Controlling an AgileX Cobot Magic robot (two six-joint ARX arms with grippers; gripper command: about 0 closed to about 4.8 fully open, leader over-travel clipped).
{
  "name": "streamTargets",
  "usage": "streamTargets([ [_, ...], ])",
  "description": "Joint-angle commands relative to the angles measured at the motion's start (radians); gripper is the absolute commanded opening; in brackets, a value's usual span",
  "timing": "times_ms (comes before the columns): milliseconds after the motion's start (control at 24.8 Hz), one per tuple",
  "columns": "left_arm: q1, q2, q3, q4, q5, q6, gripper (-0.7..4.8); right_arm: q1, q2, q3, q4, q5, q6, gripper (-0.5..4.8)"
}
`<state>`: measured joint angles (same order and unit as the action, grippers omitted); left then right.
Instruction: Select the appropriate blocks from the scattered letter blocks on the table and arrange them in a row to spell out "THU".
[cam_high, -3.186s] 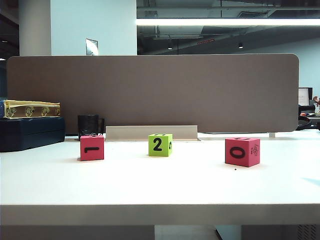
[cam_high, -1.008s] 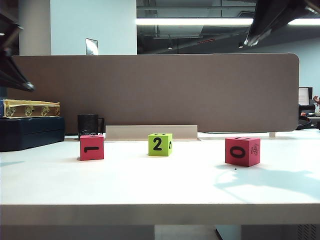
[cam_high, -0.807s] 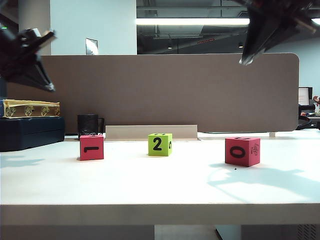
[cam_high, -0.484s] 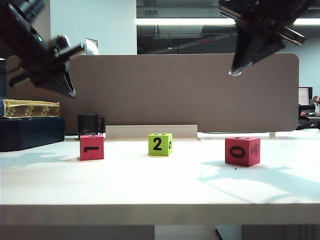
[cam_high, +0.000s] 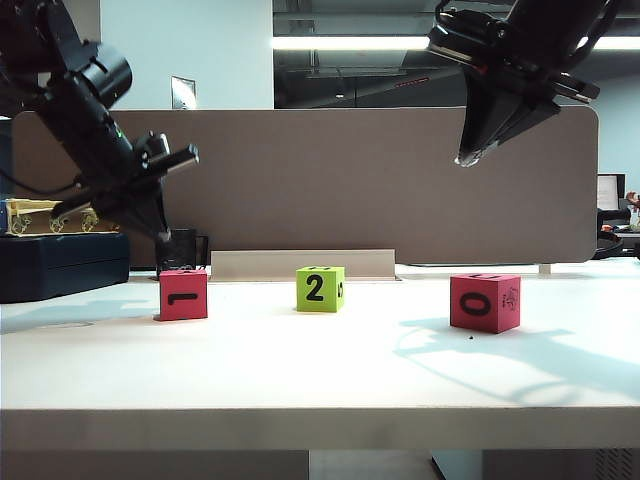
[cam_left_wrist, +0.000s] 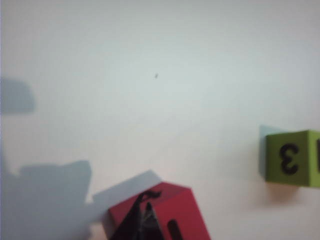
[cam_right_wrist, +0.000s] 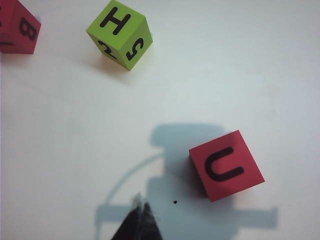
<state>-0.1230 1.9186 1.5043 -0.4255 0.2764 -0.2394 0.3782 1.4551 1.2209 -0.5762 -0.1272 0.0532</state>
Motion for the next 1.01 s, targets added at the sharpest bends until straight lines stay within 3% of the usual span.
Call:
streamTargets([
  [40,0.001,0.012,0.002,-0.031,-0.002,0.03,-0.02,0.001,-0.003,0.006,0.004,0.002,-0.005,-0.05],
  [484,0.001,0.038,0.0,-0.101,-0.085,0.112,-0.05,0.001,-0.002,0.006,-0.025,0.002,-0.002,-0.05],
  [766,-0.007,0.039,0.0,-0.142,0.019,0.109,-0.05,0.001,-0.001,0.006,-0.021,0.002,-0.002,-0.05],
  [1008,-0.013,0.039,0.0,-0.135,0.025,0.109,-0.05,0.001,-0.001,0.006,-0.021,0.002,-0.001,-0.05],
])
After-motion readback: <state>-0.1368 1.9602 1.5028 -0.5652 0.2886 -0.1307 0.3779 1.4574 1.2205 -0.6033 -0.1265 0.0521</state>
